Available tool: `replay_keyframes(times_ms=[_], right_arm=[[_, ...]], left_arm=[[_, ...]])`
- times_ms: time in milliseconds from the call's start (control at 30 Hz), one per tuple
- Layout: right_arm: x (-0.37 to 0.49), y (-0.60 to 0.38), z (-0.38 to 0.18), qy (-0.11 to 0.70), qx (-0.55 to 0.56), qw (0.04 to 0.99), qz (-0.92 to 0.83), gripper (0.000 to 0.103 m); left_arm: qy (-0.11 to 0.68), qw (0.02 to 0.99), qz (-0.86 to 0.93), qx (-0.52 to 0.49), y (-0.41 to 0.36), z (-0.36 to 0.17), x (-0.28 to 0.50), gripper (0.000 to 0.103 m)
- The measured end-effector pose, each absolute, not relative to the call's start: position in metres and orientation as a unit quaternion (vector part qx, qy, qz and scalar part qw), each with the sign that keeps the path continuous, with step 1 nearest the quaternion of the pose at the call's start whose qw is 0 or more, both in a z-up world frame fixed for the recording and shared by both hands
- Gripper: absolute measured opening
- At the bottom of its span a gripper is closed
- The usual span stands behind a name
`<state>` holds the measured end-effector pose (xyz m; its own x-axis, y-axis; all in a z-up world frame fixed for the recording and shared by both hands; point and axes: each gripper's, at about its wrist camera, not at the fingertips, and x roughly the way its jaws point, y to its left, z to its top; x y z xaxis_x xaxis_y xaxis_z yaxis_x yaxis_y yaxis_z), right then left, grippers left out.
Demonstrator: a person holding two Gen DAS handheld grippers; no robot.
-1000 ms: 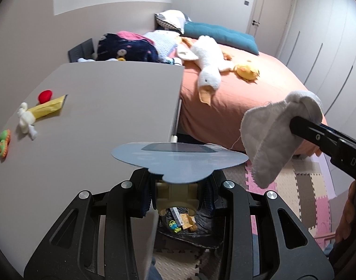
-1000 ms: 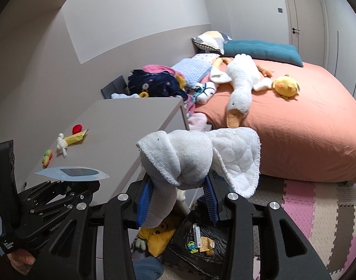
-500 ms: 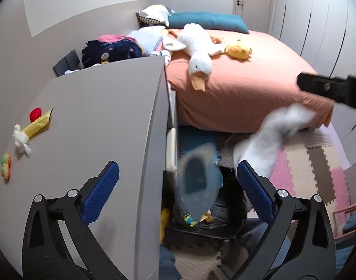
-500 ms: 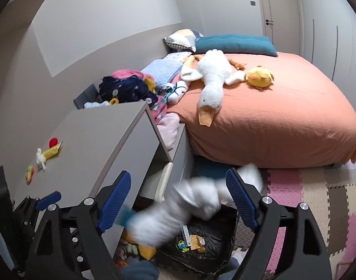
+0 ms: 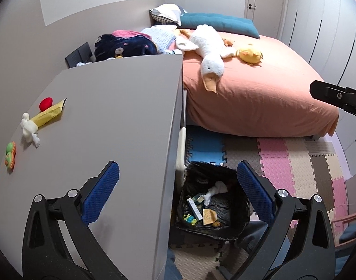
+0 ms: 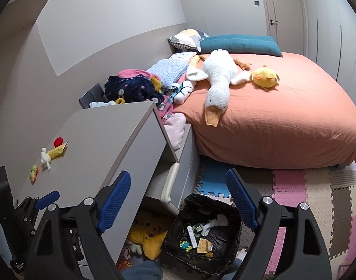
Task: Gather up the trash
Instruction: 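Open both tools over the bin to drop the teether and cloth, then return both open tools to the desk toward the seahorse and foam toy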
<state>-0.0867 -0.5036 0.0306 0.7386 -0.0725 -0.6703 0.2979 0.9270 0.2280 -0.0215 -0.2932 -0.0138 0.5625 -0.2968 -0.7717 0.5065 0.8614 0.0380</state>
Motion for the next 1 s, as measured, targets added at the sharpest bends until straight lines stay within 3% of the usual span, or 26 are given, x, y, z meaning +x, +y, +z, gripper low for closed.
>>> replay_keyframes(times_ms=[1000], right_arm=[[-0.008,-0.375,0.022,0.363,0.128,0.923,0.023,0.084]], left_arm=[[0.42,0.896,-0.127,0.071,-0.159,-0.017,0.017,0.098]])
